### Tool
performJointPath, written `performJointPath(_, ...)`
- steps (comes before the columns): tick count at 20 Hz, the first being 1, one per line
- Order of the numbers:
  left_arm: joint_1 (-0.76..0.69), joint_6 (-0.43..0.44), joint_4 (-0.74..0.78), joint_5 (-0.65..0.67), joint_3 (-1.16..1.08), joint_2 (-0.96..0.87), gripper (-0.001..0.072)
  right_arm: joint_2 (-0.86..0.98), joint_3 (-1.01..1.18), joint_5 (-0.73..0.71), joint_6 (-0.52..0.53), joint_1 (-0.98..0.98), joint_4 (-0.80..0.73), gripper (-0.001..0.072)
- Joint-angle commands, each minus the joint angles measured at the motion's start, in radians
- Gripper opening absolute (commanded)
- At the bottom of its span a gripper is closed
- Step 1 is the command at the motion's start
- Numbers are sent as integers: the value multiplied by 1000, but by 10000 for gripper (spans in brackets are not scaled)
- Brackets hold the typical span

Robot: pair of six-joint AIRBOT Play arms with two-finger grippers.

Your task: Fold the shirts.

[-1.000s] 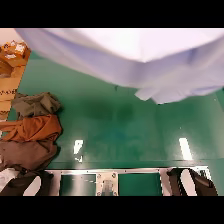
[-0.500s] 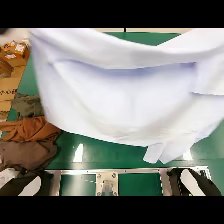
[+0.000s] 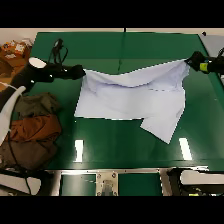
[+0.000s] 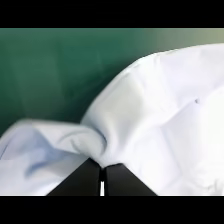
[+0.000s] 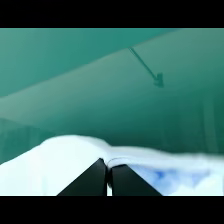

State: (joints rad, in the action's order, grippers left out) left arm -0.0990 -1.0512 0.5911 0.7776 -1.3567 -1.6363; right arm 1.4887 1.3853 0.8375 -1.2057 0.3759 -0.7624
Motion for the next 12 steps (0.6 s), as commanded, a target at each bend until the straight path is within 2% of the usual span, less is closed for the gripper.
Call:
performJointPath(1, -3, 31, -45, -63, -2, -101, 492, 107, 12, 8, 10, 29, 3, 336)
performJointPath(2, 18, 31, -45, -23, -18, -101, 536, 103, 18, 45, 9, 58, 0, 392)
performJointPath(3, 45, 31, -45, 42, -37, -101, 532, 95, 26, 107, -9, 103, -9, 374)
performJointPath(4, 82, 31, -44, 130, -61, -101, 532, 82, 27, 169, -32, 153, -19, 216)
performJointPath(5, 128, 31, -38, 232, -87, -101, 531, 72, 27, 239, -40, 209, -21, 114)
performJointPath(6, 172, 26, -32, 321, -110, -101, 531, 63, 26, 306, -47, 262, -22, 109)
performJointPath(7, 216, 6, -27, 404, -129, -101, 531, 45, 10, 364, -47, 316, -27, 16)
performJointPath(8, 256, 4, -26, 463, -137, -101, 531, 17, -27, 392, -47, 362, -37, 15)
performJointPath(10, 320, 4, -21, 534, -140, -101, 531, -64, -158, 394, -59, 447, -88, 16)
performJointPath(11, 341, 5, -20, 545, -140, -101, 531, -95, -235, 394, -59, 486, -116, 146)
performJointPath(12, 353, 5, -19, 547, -140, -101, 531, -106, -303, 397, -59, 515, -126, 338)
